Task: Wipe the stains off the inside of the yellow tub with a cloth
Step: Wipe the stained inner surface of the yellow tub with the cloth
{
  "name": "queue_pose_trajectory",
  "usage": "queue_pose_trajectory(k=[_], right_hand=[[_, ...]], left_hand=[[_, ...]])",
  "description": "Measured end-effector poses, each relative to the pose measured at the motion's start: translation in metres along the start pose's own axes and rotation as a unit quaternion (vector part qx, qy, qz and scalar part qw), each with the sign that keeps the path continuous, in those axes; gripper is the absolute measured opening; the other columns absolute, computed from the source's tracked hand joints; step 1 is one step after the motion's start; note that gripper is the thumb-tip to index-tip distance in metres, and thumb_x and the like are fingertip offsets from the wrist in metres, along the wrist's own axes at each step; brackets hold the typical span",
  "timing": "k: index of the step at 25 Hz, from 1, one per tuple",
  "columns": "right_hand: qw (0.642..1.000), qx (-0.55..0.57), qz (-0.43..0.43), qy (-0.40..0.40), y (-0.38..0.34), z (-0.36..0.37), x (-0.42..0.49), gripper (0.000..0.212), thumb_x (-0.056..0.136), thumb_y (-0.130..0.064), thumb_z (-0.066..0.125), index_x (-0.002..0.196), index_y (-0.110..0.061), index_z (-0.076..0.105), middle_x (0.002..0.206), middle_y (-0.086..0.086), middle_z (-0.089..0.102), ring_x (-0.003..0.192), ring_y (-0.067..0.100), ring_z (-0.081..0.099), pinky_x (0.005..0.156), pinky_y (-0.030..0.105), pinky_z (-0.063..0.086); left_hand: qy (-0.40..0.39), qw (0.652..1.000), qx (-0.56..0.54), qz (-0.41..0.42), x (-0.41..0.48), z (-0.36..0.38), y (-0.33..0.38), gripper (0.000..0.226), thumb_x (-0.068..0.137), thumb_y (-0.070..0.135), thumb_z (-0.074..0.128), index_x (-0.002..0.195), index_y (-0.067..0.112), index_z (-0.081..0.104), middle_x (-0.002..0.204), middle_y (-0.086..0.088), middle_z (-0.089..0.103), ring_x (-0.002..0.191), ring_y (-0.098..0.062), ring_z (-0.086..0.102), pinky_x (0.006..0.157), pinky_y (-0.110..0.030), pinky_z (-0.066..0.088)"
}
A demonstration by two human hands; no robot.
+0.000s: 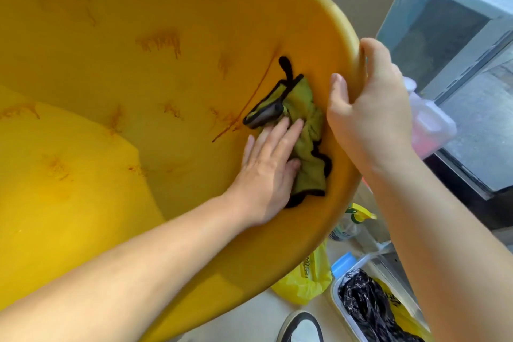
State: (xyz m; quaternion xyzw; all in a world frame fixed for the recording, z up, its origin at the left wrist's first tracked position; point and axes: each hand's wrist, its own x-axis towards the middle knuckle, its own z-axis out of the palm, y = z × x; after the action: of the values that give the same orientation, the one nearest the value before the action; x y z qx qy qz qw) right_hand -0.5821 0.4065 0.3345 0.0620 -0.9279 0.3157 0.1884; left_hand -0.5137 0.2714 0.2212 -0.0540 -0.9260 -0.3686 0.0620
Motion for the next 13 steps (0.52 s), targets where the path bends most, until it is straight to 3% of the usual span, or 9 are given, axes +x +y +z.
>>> queue_pose_trajectory(k=[3, 5, 9, 13], right_hand=[[1.000, 0.006, 0.006, 0.013, 0.001, 0.006, 0.000, 0.054, 0.098, -0.042, 0.058, 0.148, -0.031, 0.041, 0.125, 0.004, 0.057, 0.115, 0.026, 0.055, 0.086, 0.041, 0.048], [1.000, 0.012, 0.009, 0.011, 0.002, 0.005, 0.005, 0.054, 0.098, -0.042, 0.059, 0.148, -0.031, 0.042, 0.128, 0.002, 0.057, 0.116, 0.023, 0.055, 0.084, 0.036, 0.044], [0.999, 0.030, 0.001, 0.019, 0.006, 0.005, 0.007, 0.053, 0.098, -0.041, 0.059, 0.148, -0.029, 0.044, 0.130, 0.000, 0.055, 0.115, 0.018, 0.054, 0.083, 0.030, 0.039], [1.000, 0.011, 0.002, 0.022, 0.005, 0.009, 0.003, 0.056, 0.101, -0.042, 0.056, 0.153, -0.031, 0.038, 0.131, 0.003, 0.053, 0.118, 0.021, 0.053, 0.083, 0.032, 0.039]], left_hand=[[0.072, 0.997, 0.001, 0.009, 0.068, -0.021, 0.007, 0.064, 0.102, 0.032, 0.035, 0.162, 0.028, 0.013, 0.171, -0.001, 0.011, 0.157, -0.023, 0.007, 0.125, -0.055, 0.006], [0.090, 0.996, 0.018, 0.007, 0.097, -0.029, -0.002, 0.063, 0.105, 0.036, 0.034, 0.162, 0.030, 0.010, 0.171, 0.002, 0.006, 0.157, -0.021, 0.005, 0.125, -0.052, 0.011], [0.073, 0.984, 0.070, -0.144, 0.079, -0.011, -0.042, 0.059, 0.108, 0.042, 0.025, 0.162, 0.030, 0.006, 0.171, 0.012, -0.005, 0.156, -0.012, -0.004, 0.127, -0.042, 0.009], [0.066, 0.958, 0.109, -0.257, 0.029, 0.003, -0.054, 0.055, 0.108, 0.036, 0.025, 0.161, 0.024, 0.016, 0.171, 0.008, 0.003, 0.156, -0.015, 0.000, 0.126, -0.044, 0.007]])
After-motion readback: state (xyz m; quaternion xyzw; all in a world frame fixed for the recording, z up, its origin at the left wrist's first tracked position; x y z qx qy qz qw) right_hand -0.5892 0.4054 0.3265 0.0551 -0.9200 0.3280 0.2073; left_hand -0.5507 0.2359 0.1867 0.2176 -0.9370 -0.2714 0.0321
